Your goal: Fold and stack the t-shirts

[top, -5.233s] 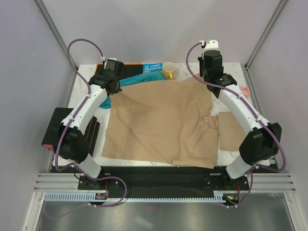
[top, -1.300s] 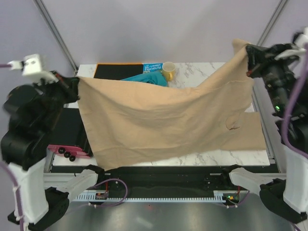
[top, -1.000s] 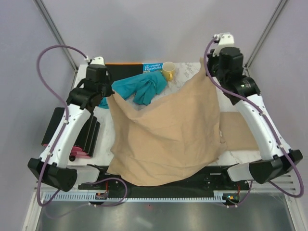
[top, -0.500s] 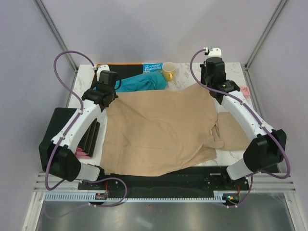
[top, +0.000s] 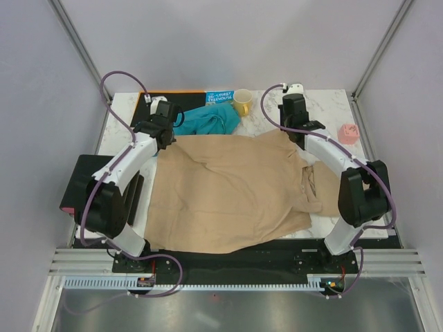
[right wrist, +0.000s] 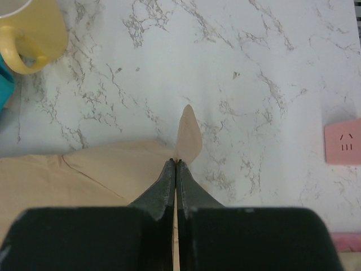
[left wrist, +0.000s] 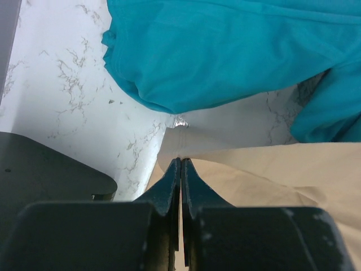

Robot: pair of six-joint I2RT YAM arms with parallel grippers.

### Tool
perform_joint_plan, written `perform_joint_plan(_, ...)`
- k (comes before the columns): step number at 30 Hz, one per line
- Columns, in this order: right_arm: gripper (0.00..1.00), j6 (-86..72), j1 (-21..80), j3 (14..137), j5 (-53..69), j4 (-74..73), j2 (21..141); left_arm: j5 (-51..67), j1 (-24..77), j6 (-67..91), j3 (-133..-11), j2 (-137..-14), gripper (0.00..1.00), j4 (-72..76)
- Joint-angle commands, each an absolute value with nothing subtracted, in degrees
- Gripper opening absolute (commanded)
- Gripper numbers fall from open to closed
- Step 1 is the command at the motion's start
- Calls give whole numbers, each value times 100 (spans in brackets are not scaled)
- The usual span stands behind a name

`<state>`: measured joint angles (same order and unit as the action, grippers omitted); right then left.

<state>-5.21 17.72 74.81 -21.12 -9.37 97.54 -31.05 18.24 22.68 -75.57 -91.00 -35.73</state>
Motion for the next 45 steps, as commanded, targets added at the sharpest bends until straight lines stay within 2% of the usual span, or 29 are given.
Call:
perform_joint_plan(1, 0, -563, 1749, 7795, -2276, -650, 10159, -3585, 1828, 2303, -8033, -9430, 2, -3384)
perform_joint_plan(7, 0, -457, 1749, 8235, -2373, -756, 10660, -3928, 1793, 2241, -8525, -10036, 2, -3621)
perform_joint_plan(23, 0, -360, 1635, 9377, -2417, -1010, 11751, -3727, 1284, 2162, -9316, -10748, 2, -3700)
perform_joint_plan(35, 0, -193, 1600, 10537, -2479, -1353, 12717, -3577, 1222, 1837, -10431, -11654, 2, -3779)
perform_joint_plan(42, 0, -167, 1591, 11135, -2619, -1634, 13244, -3770, 1195, 2003, -10564, -11856, 2, -4156)
perform_joint_plan(43, 4, -184, 1591, 11231, -2628, -1713, 13271, -3805, 1187, 2039, -10564, -11865, 2, -4209)
perform_joint_plan(44, 20, -219, 1582, 11241, -2663, -1723, 13298, -3832, 1169, 2074, -10564, -11865, 2, -4253)
perform_joint_plan(45, 24, -237, 1582, 11241, -2654, -1731, 13307, -3832, 1152, 2100, -10564, -11865, 6, -4289)
